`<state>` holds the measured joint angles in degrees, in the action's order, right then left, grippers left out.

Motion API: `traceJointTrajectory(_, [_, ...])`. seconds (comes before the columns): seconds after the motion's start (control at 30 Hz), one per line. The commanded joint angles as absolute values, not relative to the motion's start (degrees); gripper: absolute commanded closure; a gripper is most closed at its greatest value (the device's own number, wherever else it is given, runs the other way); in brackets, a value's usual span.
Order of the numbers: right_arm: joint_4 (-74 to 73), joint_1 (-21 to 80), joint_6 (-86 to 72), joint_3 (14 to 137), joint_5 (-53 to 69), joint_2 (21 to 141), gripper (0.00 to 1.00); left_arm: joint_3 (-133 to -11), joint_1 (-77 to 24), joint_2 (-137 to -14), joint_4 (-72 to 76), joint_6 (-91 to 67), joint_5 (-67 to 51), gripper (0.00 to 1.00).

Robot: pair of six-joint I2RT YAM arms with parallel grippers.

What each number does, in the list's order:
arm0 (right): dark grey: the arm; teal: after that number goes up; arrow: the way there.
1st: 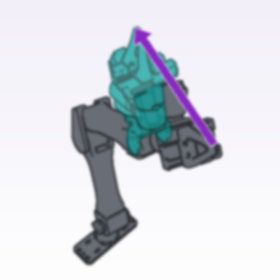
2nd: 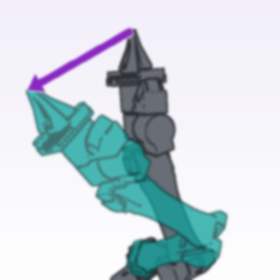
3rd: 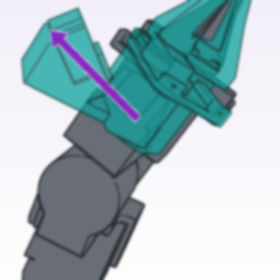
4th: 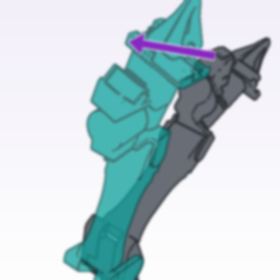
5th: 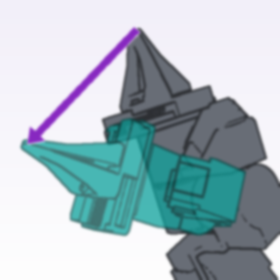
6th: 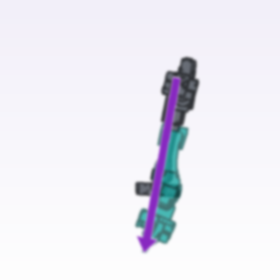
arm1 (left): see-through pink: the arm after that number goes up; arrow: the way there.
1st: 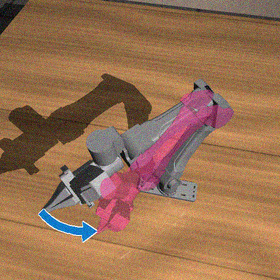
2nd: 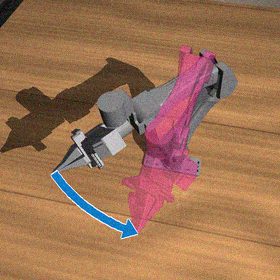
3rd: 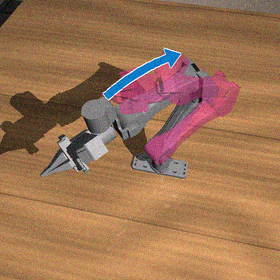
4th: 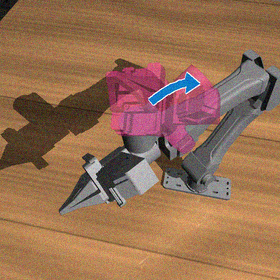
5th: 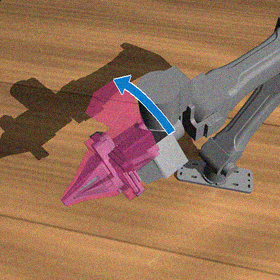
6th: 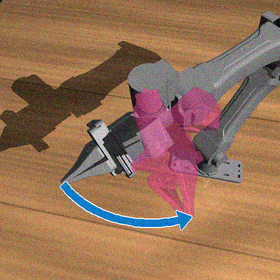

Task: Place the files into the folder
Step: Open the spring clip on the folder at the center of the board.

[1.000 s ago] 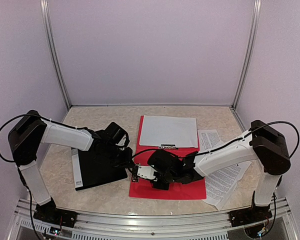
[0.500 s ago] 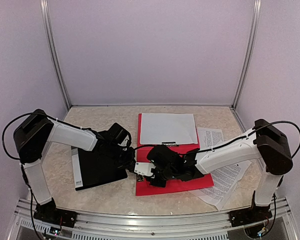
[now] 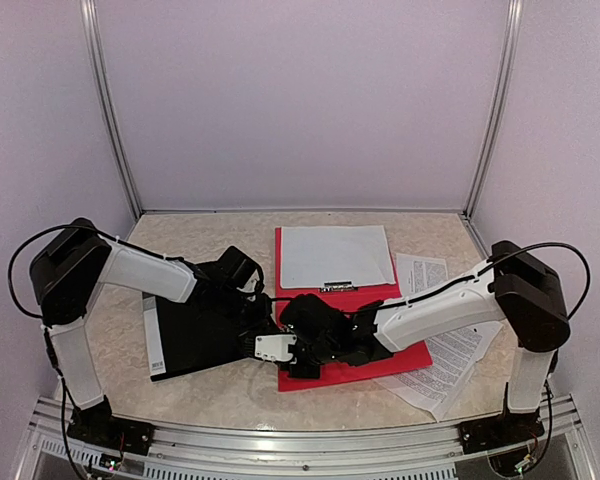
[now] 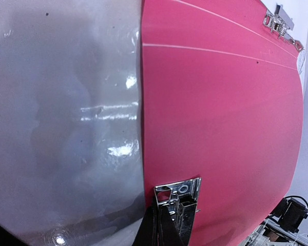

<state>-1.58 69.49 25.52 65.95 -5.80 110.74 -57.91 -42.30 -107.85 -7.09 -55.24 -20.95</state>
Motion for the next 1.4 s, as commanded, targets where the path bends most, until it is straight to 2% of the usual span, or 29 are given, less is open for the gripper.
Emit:
traceJointTrajectory(0.0, [-4.1,69.97,27.85,67.81,-5.58,112.55,0.73,-59.04,-42.36,-109.97,-7.54,-55.25,-22.14,1.0])
traceJointTrajectory(0.37, [-6.4,69.99,29.62,68.21,-7.55,114.81,0.83,-59.3,-42.36,-110.31,-8.18,-54.13,-22.16,1.0])
traceJointTrajectory(0.83, [-6.93,69.4,30.48,67.76,-9.61,115.04,0.88,-59.41,-42.5,-110.76,-8.63,-52.74,-22.22,1.0])
traceJointTrajectory(1.03, [-7.3,69.37,30.74,67.49,-9.53,115.61,1.0,-59.41,-42.62,-110.57,-8.92,-52.19,-21.89,1.0])
traceJointTrajectory(1.37, [-6.93,69.41,29.89,65.87,-9.94,116.81,1.0,-59.36,-42.85,-110.81,-9.65,-50.98,-21.44,1.0])
